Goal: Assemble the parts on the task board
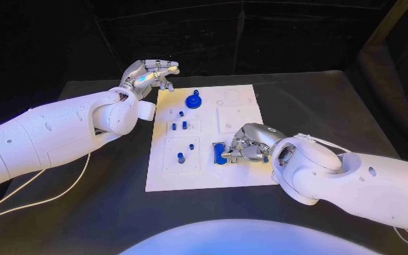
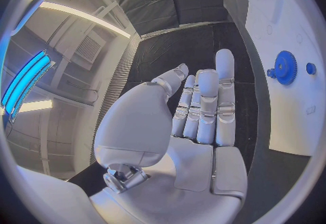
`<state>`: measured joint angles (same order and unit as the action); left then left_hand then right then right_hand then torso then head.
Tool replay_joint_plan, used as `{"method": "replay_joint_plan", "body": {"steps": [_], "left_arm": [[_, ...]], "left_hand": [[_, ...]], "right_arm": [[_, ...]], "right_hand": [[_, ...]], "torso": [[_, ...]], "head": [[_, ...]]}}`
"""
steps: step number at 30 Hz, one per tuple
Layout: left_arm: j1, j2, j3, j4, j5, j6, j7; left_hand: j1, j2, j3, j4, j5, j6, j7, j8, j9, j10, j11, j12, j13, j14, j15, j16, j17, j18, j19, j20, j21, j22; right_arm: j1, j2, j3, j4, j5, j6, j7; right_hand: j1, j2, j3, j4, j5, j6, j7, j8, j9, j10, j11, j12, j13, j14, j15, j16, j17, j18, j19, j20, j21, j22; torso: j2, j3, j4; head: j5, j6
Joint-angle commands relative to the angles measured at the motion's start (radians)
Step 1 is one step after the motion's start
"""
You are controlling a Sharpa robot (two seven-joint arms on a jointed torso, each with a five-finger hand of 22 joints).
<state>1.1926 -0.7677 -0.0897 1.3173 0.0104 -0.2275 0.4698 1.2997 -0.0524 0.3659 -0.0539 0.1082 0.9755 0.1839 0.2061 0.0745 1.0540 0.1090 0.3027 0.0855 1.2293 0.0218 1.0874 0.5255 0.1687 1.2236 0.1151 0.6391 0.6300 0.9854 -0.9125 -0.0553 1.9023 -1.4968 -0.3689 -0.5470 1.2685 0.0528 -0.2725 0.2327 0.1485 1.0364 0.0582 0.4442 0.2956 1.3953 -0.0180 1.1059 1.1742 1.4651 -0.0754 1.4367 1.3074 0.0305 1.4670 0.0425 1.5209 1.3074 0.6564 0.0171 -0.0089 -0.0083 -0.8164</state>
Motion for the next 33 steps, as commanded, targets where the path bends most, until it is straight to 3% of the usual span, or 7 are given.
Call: {"method": "replay_joint_plan", "body": {"steps": [1,15,25,28,33], "left_arm": [[0.001,0.001,0.001,0.0,0.003,0.013,0.002],[0.0,0.002,0.001,-0.002,0.003,0.013,0.001],[0.0,0.0,0.0,-0.002,0.003,0.013,0.0],[0.0,0.0,0.0,-0.002,0.003,0.014,0.001],[0.0,-0.003,0.0,-0.001,0.003,0.013,0.0]], "left_hand": [[0.001,0.007,-0.006,-0.003,-0.001,-0.009,0.0,0.003,0.001,-0.007,0.0,0.003,0.001,-0.009,0.0,-0.002,-0.001,0.014,-0.005,0.005,-0.007,-0.001],[0.001,0.007,-0.006,-0.003,-0.001,-0.009,0.0,0.003,0.001,-0.007,0.0,0.003,0.001,-0.009,0.0,-0.002,-0.001,0.014,-0.005,0.005,-0.007,-0.001],[0.001,0.007,-0.006,-0.003,-0.001,-0.009,0.0,0.003,0.001,-0.007,0.0,0.003,0.001,-0.009,0.0,-0.002,-0.001,0.014,-0.005,0.005,-0.007,-0.001],[0.001,0.007,-0.006,-0.003,-0.001,-0.009,0.0,0.003,0.001,-0.007,0.0,0.003,0.001,-0.009,0.0,-0.002,-0.001,0.014,-0.005,0.005,-0.007,-0.001],[0.001,0.007,-0.006,-0.003,-0.001,-0.009,0.0,0.003,0.001,-0.007,0.0,0.003,0.001,-0.009,0.0,-0.002,-0.001,0.014,-0.005,0.005,-0.007,-0.001]], "right_arm": [[0.001,0.005,0.0,-0.004,0.009,0.028,0.015],[0.001,0.042,0.0,-0.054,0.0,0.023,-0.002],[0.001,0.043,0.0,-0.049,-0.002,-0.009,0.021],[0.001,0.032,0.0,-0.041,0.012,-0.037,0.041],[0.005,-0.026,0.003,-0.018,0.057,-0.078,0.074]], "right_hand": [[0.015,0.003,0.001,-0.01,0.007,-0.006,-0.001,0.005,0.002,0.001,0.001,-0.007,0.002,0.061,-0.003,0.0,0.022,-0.008,0.042,-0.006,-0.003,0.185],[0.056,0.023,0.011,-0.031,0.035,-0.007,-0.002,0.006,0.006,0.002,0.0,-0.009,0.008,0.062,-0.004,0.0,0.023,-0.008,0.042,-0.006,-0.003,0.186],[0.065,0.024,0.009,-0.037,0.052,-0.009,-0.001,0.005,0.007,0.002,0.001,-0.011,0.01,0.061,-0.004,-0.001,0.023,-0.008,0.041,-0.007,-0.005,0.184],[0.063,0.023,0.005,-0.035,0.065,-0.021,0.003,-0.003,0.004,0.0,0.003,-0.015,0.008,0.061,-0.002,-0.003,0.018,-0.007,0.037,-0.006,-0.008,0.18],[0.073,0.027,0.0,-0.036,0.099,-0.082,0.029,-0.052,-0.016,-0.013,0.024,-0.037,-0.002,0.058,0.013,-0.011,0.007,-0.003,0.027,0.005,-0.017,0.168]], "torso": [[0.0,-0.0006,0.0029],[0.001,-0.0003,-0.0002],[0.001,0.0002,-0.0017],[0.001,0.0002,-0.0021],[0.0,0.0002,-0.0043]], "head": [[0.0,-0.002],[0.006,-0.007],[0.007,-0.009],[0.007,-0.008],[0.004,-0.004]]}}
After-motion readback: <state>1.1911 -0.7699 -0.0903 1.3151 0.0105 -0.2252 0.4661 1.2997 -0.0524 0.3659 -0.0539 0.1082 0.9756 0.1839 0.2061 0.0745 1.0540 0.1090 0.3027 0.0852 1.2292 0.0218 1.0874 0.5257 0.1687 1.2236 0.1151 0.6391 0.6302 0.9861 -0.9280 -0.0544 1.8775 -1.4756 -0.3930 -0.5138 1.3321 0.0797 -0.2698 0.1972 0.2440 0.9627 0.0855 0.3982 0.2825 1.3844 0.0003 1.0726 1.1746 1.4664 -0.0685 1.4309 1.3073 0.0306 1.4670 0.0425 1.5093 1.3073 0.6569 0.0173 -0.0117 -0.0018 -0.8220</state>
